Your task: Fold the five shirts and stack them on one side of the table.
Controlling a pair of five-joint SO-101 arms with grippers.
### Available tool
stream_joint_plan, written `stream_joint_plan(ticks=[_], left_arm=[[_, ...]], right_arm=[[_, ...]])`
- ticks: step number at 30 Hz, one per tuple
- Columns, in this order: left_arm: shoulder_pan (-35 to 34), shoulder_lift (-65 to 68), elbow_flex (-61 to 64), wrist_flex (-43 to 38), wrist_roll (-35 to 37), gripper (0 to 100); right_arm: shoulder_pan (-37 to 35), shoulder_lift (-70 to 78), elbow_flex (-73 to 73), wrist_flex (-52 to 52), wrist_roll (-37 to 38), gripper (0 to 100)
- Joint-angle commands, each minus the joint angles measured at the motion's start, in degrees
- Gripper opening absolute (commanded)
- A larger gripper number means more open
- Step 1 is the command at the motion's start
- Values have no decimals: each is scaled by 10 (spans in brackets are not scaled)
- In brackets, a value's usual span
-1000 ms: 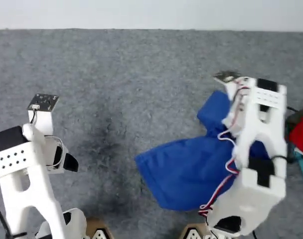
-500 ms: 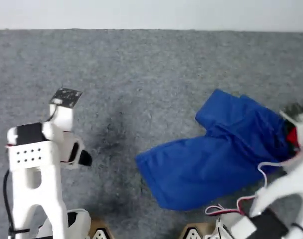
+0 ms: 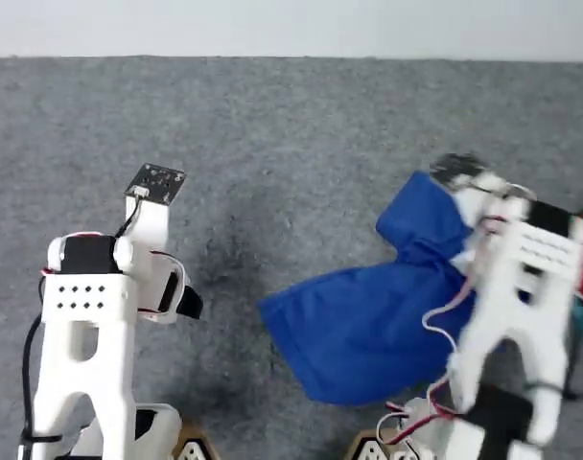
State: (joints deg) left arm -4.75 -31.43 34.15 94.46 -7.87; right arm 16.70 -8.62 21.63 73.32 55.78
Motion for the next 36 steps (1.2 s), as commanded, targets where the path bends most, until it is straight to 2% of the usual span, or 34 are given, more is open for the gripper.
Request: stream_joint_plan(ticks=[1, 7, 13, 15, 18, 23, 27, 32, 36], left_arm=[[4, -15, -2, 16, 5, 250], [4, -15, -2, 18, 5, 250], [4, -15, -2, 15, 5, 250], [6, -15, -2, 14, 5, 250], [7, -15, -2, 14, 5, 250], [8, -14, -2, 13, 4, 250], [8, -14, -1, -3, 4, 250], [8, -14, 0, -6, 4, 250], [9, -14, -2, -8, 4, 250]], right_arm=[[-36, 95, -69, -32, -48, 261], [-19, 303, -207, -15, -84, 191], [20, 409, -353, 95, -84, 177], [26, 422, -394, 133, -84, 113], [32, 418, -441, 181, -84, 10], [40, 381, -484, 275, -82, 14], [54, 317, -478, 297, -62, 14], [124, 209, -428, 297, -18, 14], [214, 134, -305, 297, 47, 14]])
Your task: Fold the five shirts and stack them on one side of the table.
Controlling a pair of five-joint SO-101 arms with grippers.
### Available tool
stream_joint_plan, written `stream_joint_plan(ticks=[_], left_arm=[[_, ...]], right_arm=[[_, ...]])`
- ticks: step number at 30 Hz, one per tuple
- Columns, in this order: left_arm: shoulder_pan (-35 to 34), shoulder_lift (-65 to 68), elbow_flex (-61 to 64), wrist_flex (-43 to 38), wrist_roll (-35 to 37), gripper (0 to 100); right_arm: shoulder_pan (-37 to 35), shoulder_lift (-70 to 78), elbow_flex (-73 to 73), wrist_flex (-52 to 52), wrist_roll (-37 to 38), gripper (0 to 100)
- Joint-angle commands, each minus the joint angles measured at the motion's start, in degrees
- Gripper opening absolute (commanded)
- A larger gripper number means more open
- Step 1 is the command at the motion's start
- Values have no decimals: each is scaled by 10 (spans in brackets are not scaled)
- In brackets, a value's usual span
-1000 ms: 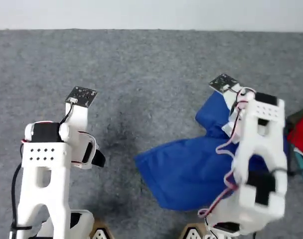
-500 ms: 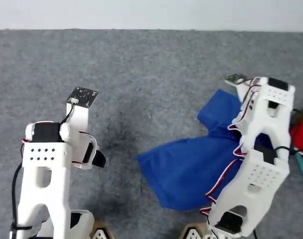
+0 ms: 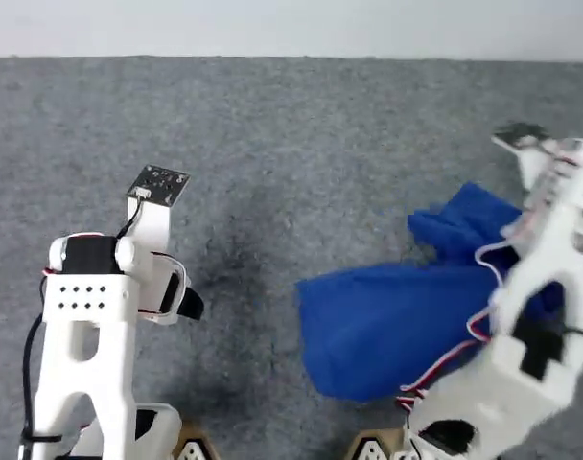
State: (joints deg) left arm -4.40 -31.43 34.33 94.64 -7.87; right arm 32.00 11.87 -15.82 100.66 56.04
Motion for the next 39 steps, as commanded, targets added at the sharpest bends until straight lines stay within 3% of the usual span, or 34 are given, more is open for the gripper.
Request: stream_joint_plan(ticks=[1, 7, 10, 14, 19, 23, 27, 32, 39], left_arm=[[5, -14, -4, -16, 4, 250], [31, -13, -4, -40, 4, 250], [93, -13, -4, -40, 5, 250], [185, -7, -6, -58, 8, 250], [207, 99, -53, -76, 9, 250], [203, 234, -146, -53, 16, 250], [215, 369, -309, 4, 55, 250], [271, 506, -509, 60, 72, 250], [349, 588, -609, 60, 142, 297]], right_arm=[[86, -89, 108, 23, 72, 14], [234, -208, 279, 22, 212, 19], [277, -261, 337, 19, 223, 27], [335, -318, 432, -31, 225, 149], [449, -378, 542, -93, 328, 233], [451, -432, 583, -128, 350, 206], [451, -500, 649, -171, 343, 182], [422, -622, 724, -255, 278, 183], [288, -813, 753, -313, 68, 184]])
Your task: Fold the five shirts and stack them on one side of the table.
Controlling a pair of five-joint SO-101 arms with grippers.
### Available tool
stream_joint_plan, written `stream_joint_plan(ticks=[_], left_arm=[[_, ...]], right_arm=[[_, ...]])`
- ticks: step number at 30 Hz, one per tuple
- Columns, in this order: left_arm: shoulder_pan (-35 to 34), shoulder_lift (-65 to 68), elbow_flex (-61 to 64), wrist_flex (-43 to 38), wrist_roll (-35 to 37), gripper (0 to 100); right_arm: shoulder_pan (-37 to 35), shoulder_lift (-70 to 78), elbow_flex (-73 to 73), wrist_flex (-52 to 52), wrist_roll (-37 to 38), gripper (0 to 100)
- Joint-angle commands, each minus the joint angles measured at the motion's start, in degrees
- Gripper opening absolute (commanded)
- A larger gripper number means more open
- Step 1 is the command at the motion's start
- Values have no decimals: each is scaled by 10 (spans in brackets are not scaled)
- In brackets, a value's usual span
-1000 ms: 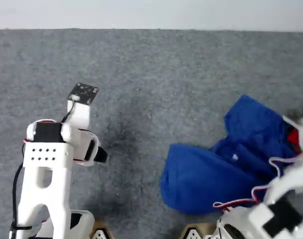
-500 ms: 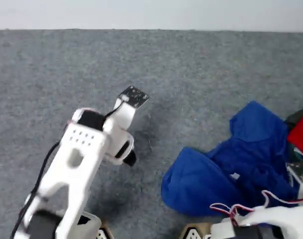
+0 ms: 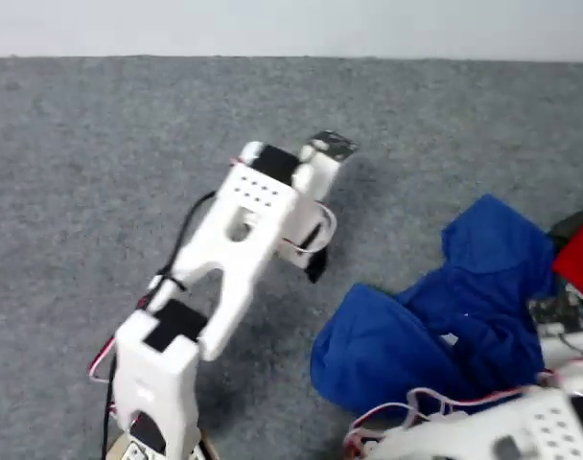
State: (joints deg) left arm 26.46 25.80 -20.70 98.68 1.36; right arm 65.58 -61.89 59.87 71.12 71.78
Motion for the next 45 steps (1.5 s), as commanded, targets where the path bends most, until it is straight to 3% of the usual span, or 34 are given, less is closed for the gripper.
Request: stream_joint_plan(ticks=[1, 5, 10, 20, 25, 33, 39, 45], left_arm=[[48, 22, -69, 19, 66, 314], [77, 51, -113, 18, 87, 338], [120, 113, -212, 16, 179, 341], [185, 354, -507, 10, 189, 338], [202, 431, -538, 14, 113, 293], [215, 449, -538, 18, -26, 9], [138, 446, -538, 19, -51, 12], [-33, 446, -560, 18, -55, 12]], right_arm=[[-68, -104, -4, -15, -121, 184], [-141, -199, -1, 29, -215, 184], [-206, -271, 17, 106, -233, 182], [-168, -317, 23, 99, -230, 180], [-140, -317, 23, 65, -230, 180], [-92, -320, 91, 15, -230, 180], [-80, -321, 135, -2, -229, 180], [-80, -321, 135, 2, -229, 180]])
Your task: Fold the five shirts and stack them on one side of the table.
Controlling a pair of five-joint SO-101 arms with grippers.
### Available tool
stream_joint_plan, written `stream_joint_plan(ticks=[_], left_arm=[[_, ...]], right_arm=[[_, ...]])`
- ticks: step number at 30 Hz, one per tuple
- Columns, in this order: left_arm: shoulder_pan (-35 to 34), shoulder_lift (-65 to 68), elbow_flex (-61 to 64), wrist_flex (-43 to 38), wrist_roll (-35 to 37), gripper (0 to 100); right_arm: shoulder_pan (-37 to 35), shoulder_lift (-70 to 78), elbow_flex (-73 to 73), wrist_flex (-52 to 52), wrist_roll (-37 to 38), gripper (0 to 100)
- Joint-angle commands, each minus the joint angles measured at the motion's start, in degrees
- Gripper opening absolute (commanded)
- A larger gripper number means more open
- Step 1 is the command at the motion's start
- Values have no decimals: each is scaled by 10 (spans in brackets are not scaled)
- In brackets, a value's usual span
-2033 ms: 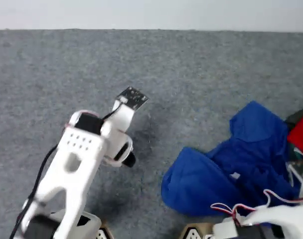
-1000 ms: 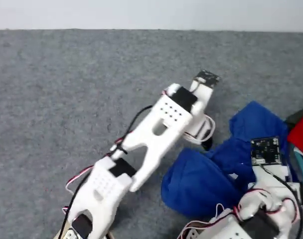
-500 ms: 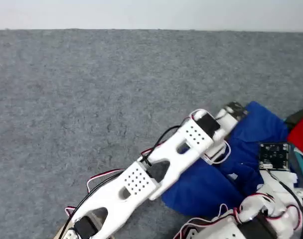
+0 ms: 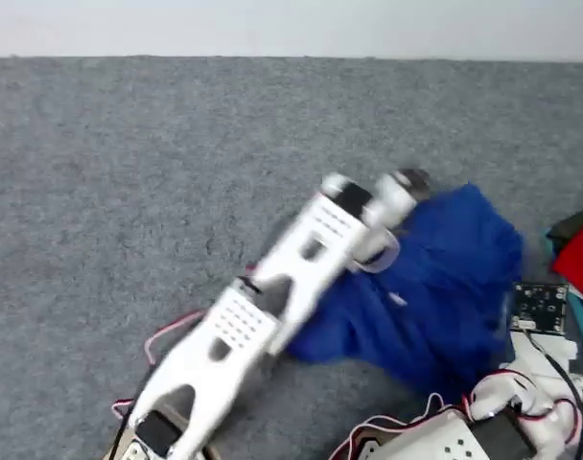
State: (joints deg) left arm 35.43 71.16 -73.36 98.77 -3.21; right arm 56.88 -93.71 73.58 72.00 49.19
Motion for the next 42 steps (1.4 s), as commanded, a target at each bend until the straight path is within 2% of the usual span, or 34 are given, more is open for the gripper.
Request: stream_joint_plan(ticks=[1, 6, 9, 13, 18, 21, 25, 28, 32, 37, 42], left_arm=[[-153, -8, -45, 16, -10, 12], [-258, -8, -110, 12, -5, 17], [-271, -10, -133, 19, -2, 101], [-277, -43, -150, 19, 65, 273], [-282, -94, -116, 19, 69, 283], [-314, -125, -111, 19, 69, 283], [-374, -183, -68, 22, 68, 282], [-419, -274, 46, 22, 68, 282], [-450, -447, 318, 21, 15, 282], [-451, -691, 640, 19, -52, 282], [-452, -847, 797, 12, -50, 282]], right_arm=[[7, -3, -3, -6, -4, 180], [6, -3, -2, -6, -4, 180], [3, 1, -1, -6, -3, 180], [2, 1, 25, -6, 52, 180], [1, 1, 50, 15, 110, 184], [-49, 1, 40, 31, 110, 191], [-139, 2, 6, 34, 91, 263], [-205, 2, -30, 35, 58, 288], [-276, 2, -67, 34, 41, 282], [-293, 8, -86, 11, 41, 284], [-298, 139, -179, -7, 17, 284]])
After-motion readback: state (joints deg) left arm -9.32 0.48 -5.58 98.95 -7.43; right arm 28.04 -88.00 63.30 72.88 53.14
